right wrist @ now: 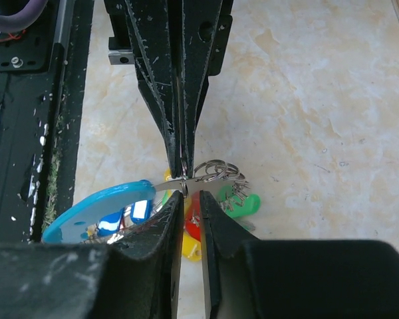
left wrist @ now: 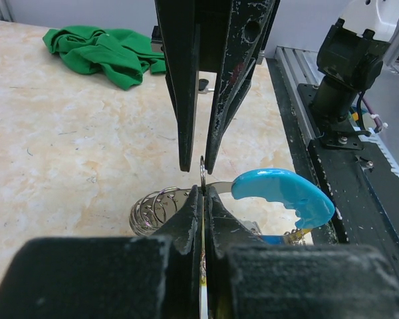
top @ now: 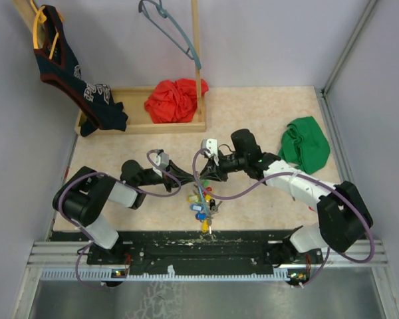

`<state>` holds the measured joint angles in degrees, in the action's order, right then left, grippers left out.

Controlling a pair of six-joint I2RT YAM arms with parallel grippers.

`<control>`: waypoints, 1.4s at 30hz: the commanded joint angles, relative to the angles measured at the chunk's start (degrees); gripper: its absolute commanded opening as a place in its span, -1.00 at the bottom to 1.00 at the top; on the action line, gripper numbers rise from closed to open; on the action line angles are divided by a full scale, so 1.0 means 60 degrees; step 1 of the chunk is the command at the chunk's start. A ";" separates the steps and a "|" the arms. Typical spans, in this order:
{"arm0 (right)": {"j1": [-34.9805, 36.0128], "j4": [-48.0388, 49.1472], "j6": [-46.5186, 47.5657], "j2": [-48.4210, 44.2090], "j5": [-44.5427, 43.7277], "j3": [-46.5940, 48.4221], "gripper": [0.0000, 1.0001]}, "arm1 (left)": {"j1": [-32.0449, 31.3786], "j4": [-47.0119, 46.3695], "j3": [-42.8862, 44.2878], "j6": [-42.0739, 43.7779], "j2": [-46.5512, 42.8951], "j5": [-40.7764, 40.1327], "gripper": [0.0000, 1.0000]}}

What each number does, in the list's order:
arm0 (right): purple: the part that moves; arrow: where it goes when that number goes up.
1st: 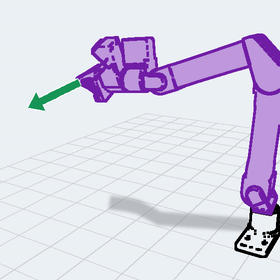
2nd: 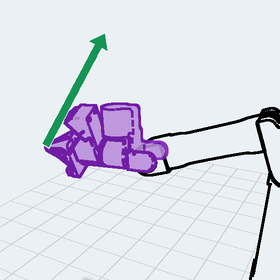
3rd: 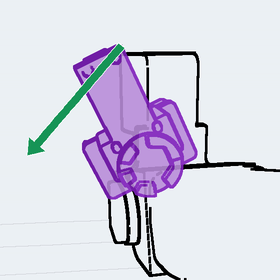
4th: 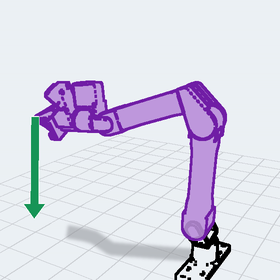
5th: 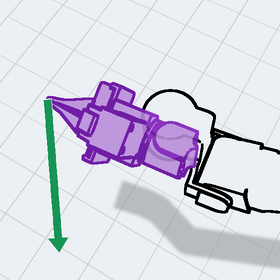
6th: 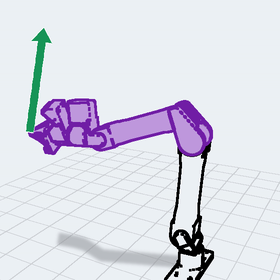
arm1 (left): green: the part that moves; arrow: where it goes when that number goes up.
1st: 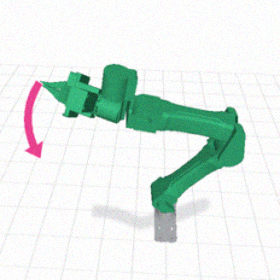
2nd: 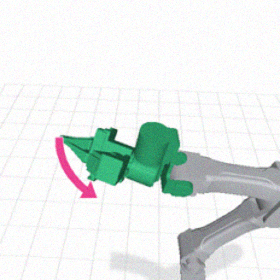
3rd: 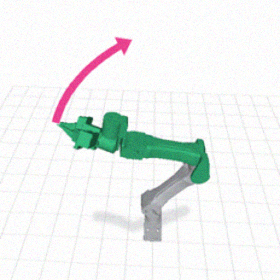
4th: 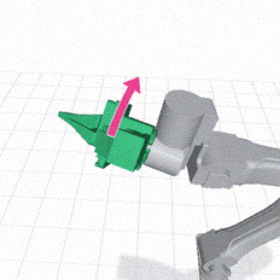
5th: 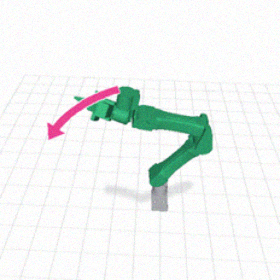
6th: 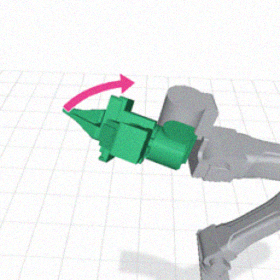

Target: Put the keys on the keyring

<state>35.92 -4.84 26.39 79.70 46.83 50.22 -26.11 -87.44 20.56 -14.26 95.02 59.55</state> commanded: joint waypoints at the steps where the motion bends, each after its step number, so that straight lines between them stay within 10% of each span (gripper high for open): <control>1: -0.0066 0.0104 0.0200 0.0059 0.0367 0.0263 -0.77 | 0.0018 -0.2522 0.0164 -0.0149 -0.0149 0.0168 -1.00; 21: 0.0060 -0.2020 0.0930 0.0370 0.0284 0.1672 -1.00 | 0.0026 -0.2522 0.0502 -0.0628 0.0090 0.0387 -0.72; 36: 0.0138 -0.2500 -0.0078 0.0140 -0.1050 0.2258 -1.00 | 0.0054 -0.2482 0.0621 -0.0726 0.0279 0.0463 -1.00; 42: 0.0141 -0.2836 -0.2362 -0.0767 -0.3001 0.2069 -0.20 | 0.0122 -0.1592 0.0647 -0.0204 -0.0250 0.0021 -1.00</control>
<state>36.88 -22.26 22.57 81.08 37.01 60.45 -25.80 -87.42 23.68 -17.76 96.20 60.97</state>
